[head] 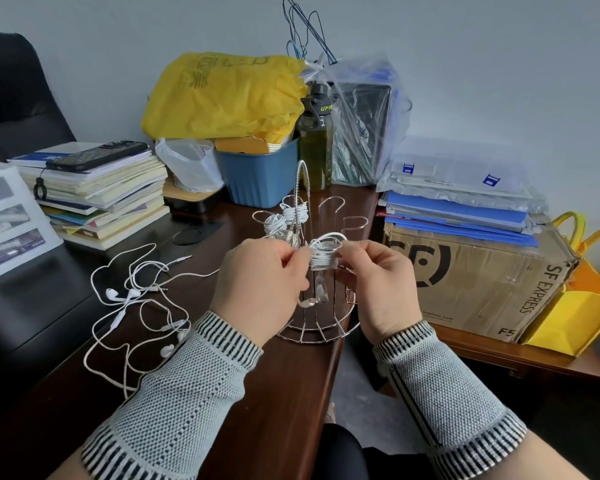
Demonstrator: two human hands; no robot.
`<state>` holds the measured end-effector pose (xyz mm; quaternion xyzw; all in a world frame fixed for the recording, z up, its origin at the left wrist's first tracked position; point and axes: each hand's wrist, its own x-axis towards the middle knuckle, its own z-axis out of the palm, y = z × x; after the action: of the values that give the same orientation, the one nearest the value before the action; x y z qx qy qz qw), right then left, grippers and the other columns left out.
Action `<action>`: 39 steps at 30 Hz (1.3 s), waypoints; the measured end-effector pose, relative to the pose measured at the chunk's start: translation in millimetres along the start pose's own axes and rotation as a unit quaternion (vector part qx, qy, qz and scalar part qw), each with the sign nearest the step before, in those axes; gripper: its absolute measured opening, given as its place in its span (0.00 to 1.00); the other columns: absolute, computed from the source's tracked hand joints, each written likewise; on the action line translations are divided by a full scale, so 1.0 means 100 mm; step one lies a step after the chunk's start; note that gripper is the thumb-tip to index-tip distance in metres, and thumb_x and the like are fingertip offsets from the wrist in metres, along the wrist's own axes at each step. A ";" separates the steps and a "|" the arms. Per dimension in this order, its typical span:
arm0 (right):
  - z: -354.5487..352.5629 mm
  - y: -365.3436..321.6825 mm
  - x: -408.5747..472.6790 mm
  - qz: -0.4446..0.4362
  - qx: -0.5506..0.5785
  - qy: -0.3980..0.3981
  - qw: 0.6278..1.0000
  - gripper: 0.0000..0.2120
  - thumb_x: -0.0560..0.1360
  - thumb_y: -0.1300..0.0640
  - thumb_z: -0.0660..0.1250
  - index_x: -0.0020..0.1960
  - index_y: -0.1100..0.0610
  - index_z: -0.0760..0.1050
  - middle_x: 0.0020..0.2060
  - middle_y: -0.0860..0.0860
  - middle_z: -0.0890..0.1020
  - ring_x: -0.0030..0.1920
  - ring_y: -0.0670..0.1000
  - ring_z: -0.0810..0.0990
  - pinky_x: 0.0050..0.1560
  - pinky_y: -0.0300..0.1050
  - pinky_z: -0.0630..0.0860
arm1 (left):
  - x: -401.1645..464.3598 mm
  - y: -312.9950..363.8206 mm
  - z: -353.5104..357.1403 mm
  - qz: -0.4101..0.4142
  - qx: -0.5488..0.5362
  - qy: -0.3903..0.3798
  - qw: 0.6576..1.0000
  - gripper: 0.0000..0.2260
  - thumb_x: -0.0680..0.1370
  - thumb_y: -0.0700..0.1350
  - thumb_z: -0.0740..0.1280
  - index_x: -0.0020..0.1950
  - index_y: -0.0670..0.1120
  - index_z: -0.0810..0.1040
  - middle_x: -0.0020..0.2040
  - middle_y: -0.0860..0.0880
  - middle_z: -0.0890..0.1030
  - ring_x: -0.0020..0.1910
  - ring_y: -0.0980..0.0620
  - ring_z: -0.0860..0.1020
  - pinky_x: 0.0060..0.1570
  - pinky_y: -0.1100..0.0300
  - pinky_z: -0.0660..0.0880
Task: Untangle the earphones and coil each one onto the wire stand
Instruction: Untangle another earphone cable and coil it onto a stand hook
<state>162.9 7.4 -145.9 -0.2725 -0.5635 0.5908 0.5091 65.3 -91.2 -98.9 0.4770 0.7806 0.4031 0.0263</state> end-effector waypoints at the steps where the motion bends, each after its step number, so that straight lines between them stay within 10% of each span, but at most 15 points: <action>1: 0.00 -0.02 0.00 0.014 0.016 -0.006 1.000 0.10 0.67 0.50 0.71 0.31 0.55 0.81 0.31 0.58 0.78 0.36 0.57 0.72 0.45 0.55 0.72 | -0.02 0.03 0.03 -0.041 -0.101 0.004 0.994 0.16 0.79 0.49 0.65 0.35 0.45 0.82 0.28 0.53 0.81 0.24 0.57 0.76 0.30 0.58 0.75; 4: -0.01 -0.03 0.04 0.033 0.019 -0.012 0.999 0.10 0.70 0.53 0.70 0.32 0.54 0.81 0.29 0.53 0.78 0.37 0.56 0.71 0.44 0.54 0.69 | -0.05 0.14 0.14 -0.225 -0.420 0.000 0.879 0.12 0.79 0.45 0.67 0.37 0.43 0.80 0.26 0.52 0.79 0.21 0.59 0.69 0.25 0.68 0.67; 9: 0.03 -0.03 0.07 0.034 -0.010 -0.011 0.999 0.13 0.62 0.44 0.69 0.32 0.54 0.80 0.32 0.54 0.79 0.39 0.56 0.74 0.47 0.62 0.75 | -0.06 0.20 0.20 -0.326 -0.570 -0.014 0.754 0.11 0.79 0.47 0.67 0.37 0.47 0.78 0.26 0.54 0.78 0.19 0.61 0.67 0.22 0.73 0.65; 25: 0.04 -0.08 0.24 0.086 -0.027 0.017 0.996 0.15 0.72 0.57 0.71 0.26 0.55 0.80 0.27 0.52 0.78 0.33 0.54 0.77 0.41 0.51 0.76 | -0.07 0.13 0.30 -0.280 -0.502 0.030 0.818 0.13 0.80 0.43 0.62 0.36 0.45 0.72 0.23 0.51 0.77 0.19 0.60 0.69 0.23 0.68 0.67; 39: 0.04 -0.08 0.16 0.079 -0.031 0.014 0.996 0.12 0.63 0.49 0.71 0.26 0.56 0.79 0.27 0.55 0.77 0.33 0.55 0.74 0.40 0.54 0.75 | -0.17 0.10 0.43 -0.172 -0.406 0.042 0.896 0.14 0.78 0.37 0.61 0.32 0.43 0.72 0.27 0.49 0.81 0.24 0.57 0.74 0.27 0.66 0.71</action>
<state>155.9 18.9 -133.8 -0.3399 -0.5508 0.6079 0.4599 99.9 -76.0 -127.6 0.2654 0.6192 0.6940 0.2539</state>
